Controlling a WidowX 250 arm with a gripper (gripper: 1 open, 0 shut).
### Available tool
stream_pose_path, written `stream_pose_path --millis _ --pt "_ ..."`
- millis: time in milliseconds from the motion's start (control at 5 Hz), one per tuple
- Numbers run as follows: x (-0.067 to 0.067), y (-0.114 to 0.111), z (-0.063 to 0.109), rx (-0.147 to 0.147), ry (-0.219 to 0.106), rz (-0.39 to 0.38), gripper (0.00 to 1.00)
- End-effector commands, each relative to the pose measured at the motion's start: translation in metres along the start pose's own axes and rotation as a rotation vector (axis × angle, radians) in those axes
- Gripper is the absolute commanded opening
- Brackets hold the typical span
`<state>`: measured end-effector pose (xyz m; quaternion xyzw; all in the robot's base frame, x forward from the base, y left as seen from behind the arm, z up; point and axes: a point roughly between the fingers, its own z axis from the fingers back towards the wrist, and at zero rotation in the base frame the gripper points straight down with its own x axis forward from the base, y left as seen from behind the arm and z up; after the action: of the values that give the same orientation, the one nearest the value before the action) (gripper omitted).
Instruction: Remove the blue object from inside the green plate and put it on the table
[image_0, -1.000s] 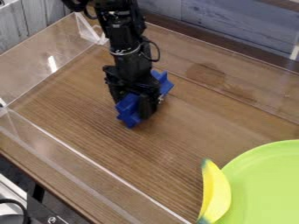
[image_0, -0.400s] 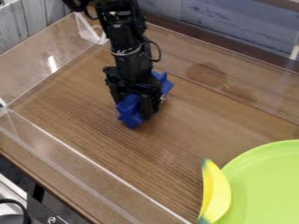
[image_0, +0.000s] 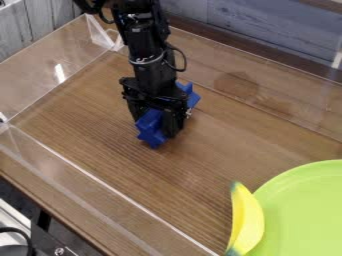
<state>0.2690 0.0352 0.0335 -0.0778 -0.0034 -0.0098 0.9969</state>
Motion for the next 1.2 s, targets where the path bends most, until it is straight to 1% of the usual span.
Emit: stream_pose_path --millis 0,600,800,1000 --pt "0.005 -0.007 0.008 -0.001 -0.02 -0.017 0.0" --pt "0.005 -0.017 0.014 -0.015 -0.015 -0.014 0.0" --pt "0.009 -0.021 0.023 -0.018 -0.022 -0.012 1.0" --pt "0.013 -0.032 0.043 -0.024 -0.039 -0.024 1.0"
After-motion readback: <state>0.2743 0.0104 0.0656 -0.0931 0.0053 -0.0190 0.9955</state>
